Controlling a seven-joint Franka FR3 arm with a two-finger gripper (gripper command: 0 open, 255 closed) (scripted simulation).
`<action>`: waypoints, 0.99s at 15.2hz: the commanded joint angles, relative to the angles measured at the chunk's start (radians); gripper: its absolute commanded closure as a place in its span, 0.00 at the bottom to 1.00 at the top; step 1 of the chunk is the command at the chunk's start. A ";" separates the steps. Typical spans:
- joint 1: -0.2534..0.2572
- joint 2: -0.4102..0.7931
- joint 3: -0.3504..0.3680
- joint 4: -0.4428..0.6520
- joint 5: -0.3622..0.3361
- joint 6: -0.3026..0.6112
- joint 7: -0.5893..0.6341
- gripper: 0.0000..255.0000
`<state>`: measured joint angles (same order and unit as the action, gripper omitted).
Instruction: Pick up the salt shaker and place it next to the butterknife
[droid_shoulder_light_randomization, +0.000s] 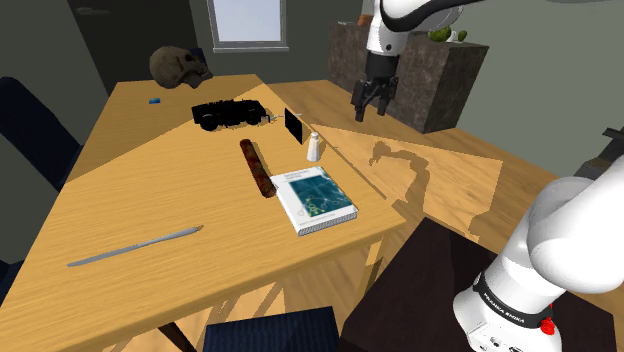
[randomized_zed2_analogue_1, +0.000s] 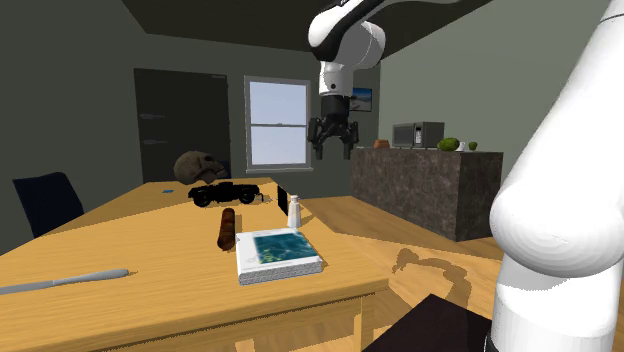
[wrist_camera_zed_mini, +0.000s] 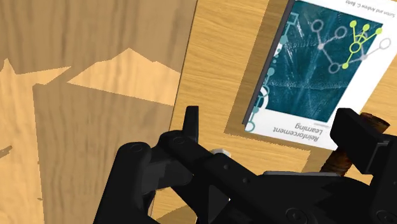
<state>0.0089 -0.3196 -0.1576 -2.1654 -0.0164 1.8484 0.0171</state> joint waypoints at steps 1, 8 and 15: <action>0.001 0.065 -0.012 0.027 0.016 0.045 -0.013 0.00; -0.001 0.322 -0.040 0.191 0.097 0.152 -0.066 0.00; -0.029 0.592 -0.042 0.429 0.193 0.193 -0.116 0.00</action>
<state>-0.0141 0.2344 -0.1994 -1.7625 0.1626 2.0275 -0.0896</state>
